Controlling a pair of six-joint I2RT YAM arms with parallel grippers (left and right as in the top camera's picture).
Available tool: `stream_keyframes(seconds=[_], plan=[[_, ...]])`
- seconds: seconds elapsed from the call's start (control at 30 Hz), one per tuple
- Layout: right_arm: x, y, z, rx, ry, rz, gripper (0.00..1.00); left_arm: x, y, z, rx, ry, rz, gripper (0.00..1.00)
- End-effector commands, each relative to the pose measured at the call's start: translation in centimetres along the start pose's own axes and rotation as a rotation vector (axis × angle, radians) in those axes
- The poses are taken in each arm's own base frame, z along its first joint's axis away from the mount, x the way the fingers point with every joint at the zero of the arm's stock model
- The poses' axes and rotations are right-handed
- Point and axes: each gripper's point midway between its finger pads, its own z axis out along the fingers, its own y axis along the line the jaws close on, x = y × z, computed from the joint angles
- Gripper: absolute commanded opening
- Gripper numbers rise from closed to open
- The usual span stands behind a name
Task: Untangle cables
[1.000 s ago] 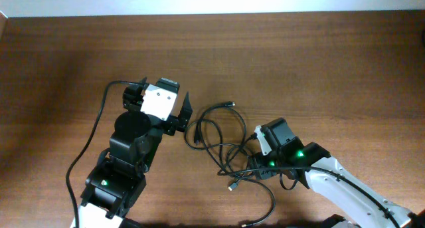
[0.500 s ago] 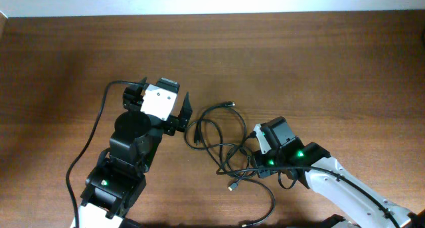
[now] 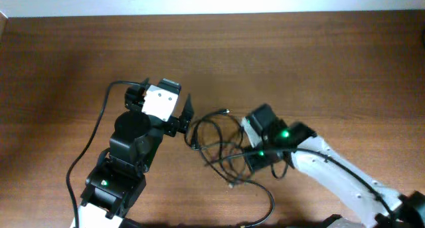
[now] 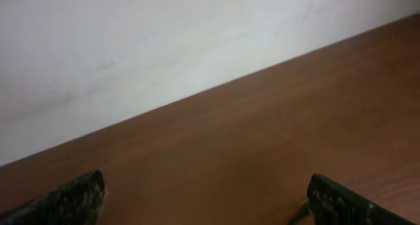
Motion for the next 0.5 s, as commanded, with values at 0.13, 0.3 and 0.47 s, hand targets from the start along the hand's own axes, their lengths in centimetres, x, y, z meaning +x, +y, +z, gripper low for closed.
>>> stream_keyframes(seconds=[0.13, 0.3, 0.47], plan=[[-8.5, 2.1, -15.2, 0.126, -0.284, -0.193, 0.04, 0.2, -7.5, 0.7, 0.422, -0.013, -0.011, 0.99], [-10.0, 0.9, -26.2, 0.162, -0.469, -0.146, 0.04, -0.3, -10.9, 0.0, 0.635, -0.046, -0.018, 0.99], [-9.9, 0.6, -27.1, 0.173, -0.482, -0.15, 0.04, -2.3, -16.2, -4.0, 1.09, -0.195, -0.008, 0.99]])
